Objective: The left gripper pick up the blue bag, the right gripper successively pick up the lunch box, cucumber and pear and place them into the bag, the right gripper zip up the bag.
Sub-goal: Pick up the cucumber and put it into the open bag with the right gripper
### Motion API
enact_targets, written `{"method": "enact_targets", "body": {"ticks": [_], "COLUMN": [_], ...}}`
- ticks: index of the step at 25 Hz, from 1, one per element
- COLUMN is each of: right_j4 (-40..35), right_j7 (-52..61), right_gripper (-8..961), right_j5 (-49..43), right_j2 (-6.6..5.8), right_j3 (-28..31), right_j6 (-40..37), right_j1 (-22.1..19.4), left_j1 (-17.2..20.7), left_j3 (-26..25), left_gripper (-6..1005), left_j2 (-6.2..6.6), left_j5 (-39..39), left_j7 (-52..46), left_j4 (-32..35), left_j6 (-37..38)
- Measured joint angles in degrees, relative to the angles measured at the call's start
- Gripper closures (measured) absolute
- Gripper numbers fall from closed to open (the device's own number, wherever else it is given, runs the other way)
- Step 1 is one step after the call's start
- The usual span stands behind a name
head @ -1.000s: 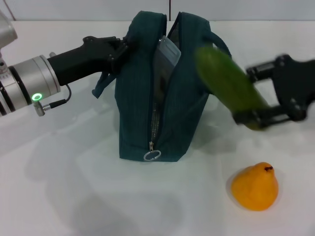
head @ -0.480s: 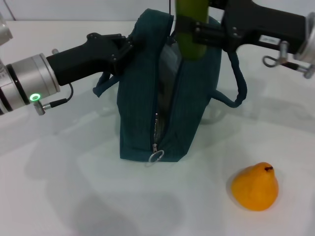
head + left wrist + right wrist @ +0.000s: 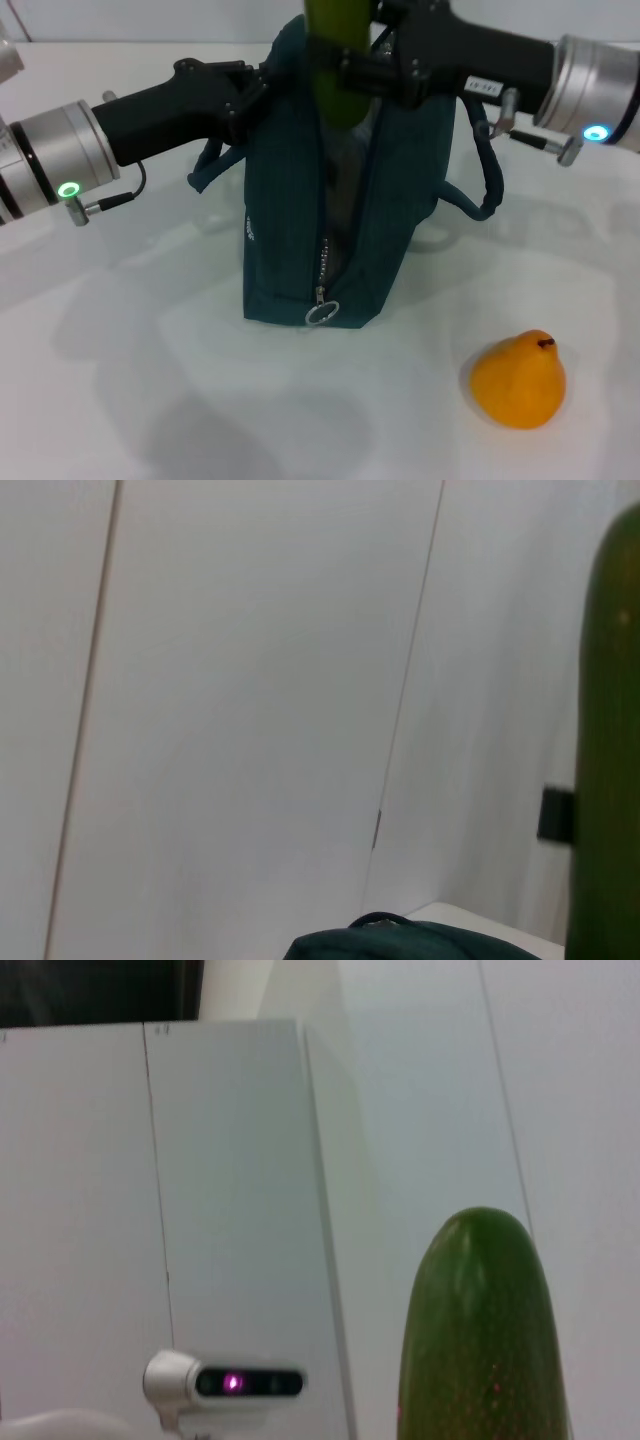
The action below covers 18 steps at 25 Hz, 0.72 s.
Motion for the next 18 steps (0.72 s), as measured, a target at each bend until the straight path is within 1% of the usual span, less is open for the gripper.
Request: {"method": "enact_targets", "body": {"ticks": [2,3,4,7,11,13,15,18], "right_j4": [0.4,0.4,0.4,0.3,-0.6,-1.7,-3.8,-7.4], "right_j7": [-0.4,-1.5,-1.5,-3.6,-8.3,-10.2,-11.6,-13.5], "right_gripper": [312,312,312,308,294,286,279,268], "right_j5": [1.7,4.2,4.2,12.0,22.4,25.3,26.6,26.8], "right_j2": [0.0,-0.01,-0.01,-0.01,0.0,-0.01,-0.01,-0.01], "right_j3": [-3.0,-6.5,-6.5,-15.7,-27.1,-30.5,-32.5,-32.9], "right_j6": [1.5,3.5,3.5,7.2,9.7,10.4,11.8,12.7], "right_j1": [0.1,-0.1,-0.1,-0.7,-1.6,-2.5,-4.1,-7.3], "left_j1": [0.0,0.0,0.0,0.0,0.0,0.1,0.3,0.5], "left_j3": [-0.1,-0.1,-0.1,-0.1,-0.1,-0.1,-0.1,-0.1], "left_gripper": [923,923,922,922,922,922,922,921], "left_j2": [0.0,0.0,0.0,0.0,0.0,0.0,0.0,0.08], "left_j5": [-0.1,-0.1,-0.1,0.0,0.1,0.1,0.1,0.1], "left_j7": [0.0,0.1,0.1,0.5,0.6,0.6,0.6,0.6], "left_j4": [0.0,0.0,0.0,0.0,0.0,0.0,0.0,0.1], "left_j6": [-0.1,-0.1,-0.1,-0.1,-0.1,-0.1,-0.1,-0.1]}}
